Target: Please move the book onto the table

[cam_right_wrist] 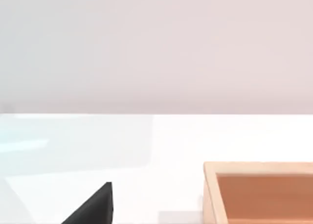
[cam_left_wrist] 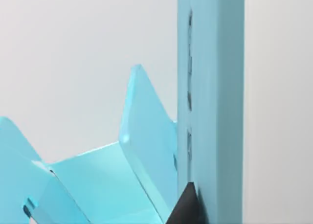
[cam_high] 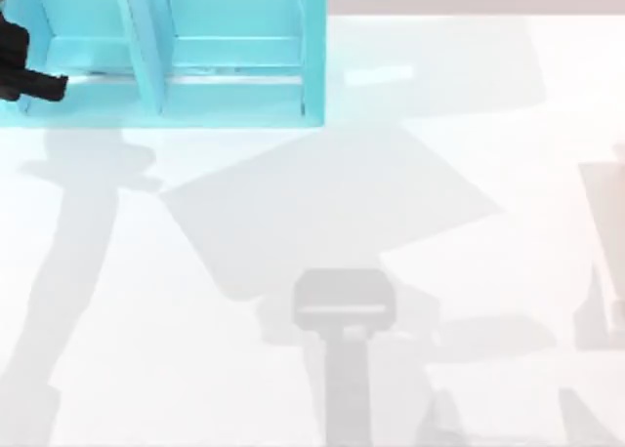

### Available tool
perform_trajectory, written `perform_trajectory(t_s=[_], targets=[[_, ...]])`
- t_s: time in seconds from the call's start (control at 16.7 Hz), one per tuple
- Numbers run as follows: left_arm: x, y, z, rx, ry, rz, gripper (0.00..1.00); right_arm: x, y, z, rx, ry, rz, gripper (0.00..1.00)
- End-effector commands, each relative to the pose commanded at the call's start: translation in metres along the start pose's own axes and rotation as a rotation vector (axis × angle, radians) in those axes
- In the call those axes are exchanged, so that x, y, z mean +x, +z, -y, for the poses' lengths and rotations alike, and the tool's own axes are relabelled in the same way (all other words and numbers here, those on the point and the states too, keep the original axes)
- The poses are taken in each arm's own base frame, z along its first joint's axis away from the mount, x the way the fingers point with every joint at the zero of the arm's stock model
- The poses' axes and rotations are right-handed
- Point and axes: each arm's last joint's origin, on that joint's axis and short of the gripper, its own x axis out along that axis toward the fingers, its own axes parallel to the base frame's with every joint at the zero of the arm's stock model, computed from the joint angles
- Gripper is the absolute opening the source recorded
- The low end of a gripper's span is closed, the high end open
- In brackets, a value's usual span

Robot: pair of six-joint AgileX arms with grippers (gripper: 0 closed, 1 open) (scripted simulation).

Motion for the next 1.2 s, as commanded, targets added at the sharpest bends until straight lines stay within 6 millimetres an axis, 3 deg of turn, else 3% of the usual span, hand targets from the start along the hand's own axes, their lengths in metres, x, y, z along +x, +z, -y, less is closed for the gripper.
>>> perform_trajectory(t_s=[0.42,0.66,0.9,1.2], targets=[[-0.002,-0.002,-0.001,0.002,0.000,-0.009,0.00,0.000,0.000,0.000,0.000,0.000,0.000,1.00],[0.000,-0.001,0.010,-0.077,-0.021,-0.034,0.00,0.000,0.000,0.000,0.000,0.000,0.000,1.00],[0.007,-0.002,0.039,-0.267,-0.051,-0.128,0.00,0.000,0.000,0.000,0.000,0.000,0.000,1.00],[0.017,-0.004,0.096,-0.574,-0.022,-0.298,0.00,0.000,0.000,0.000,0.000,0.000,0.000,1.00]])
